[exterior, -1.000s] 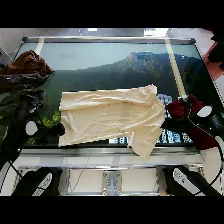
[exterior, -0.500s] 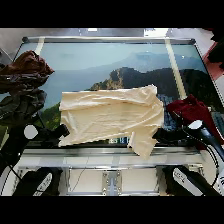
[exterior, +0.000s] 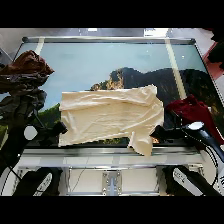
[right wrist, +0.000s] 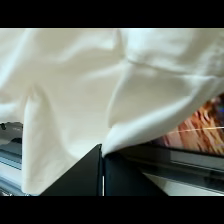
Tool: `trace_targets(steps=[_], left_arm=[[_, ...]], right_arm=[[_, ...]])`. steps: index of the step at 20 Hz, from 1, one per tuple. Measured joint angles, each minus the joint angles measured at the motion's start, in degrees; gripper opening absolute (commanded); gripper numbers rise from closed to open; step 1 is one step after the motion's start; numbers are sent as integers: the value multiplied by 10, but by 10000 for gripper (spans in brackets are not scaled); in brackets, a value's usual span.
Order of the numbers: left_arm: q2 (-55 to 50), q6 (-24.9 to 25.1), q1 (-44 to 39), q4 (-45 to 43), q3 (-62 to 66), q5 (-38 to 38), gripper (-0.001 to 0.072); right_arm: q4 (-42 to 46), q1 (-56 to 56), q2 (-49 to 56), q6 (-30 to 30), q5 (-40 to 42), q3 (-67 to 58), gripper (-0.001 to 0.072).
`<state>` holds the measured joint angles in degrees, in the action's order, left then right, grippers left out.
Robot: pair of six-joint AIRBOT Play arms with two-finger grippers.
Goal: Fold the shirts.
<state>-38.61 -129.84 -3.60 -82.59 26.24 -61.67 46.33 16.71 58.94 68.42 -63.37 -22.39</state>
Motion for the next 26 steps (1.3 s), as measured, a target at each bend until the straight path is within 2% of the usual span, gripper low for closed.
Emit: trace_targets(steps=[7, 11, 18, 21, 26], left_arm=[[26, -160, 0, -47, -35, -45, 625], [28, -209, 0, -52, -48, -50, 624], [26, -221, 0, -68, -59, -40, 623], [18, -210, 0, -50, -85, -39, 619], [14, -171, 0, 40, -115, 59, 619]], right_arm=[[-21, 0, 0, -27, -27, -50, 24], [-35, 0, 0, -55, -30, -58, 24], [-50, 0, 0, -86, -23, -60, 24], [-57, 0, 0, -94, -19, -60, 24], [-72, 0, 0, -101, -20, -60, 24]])
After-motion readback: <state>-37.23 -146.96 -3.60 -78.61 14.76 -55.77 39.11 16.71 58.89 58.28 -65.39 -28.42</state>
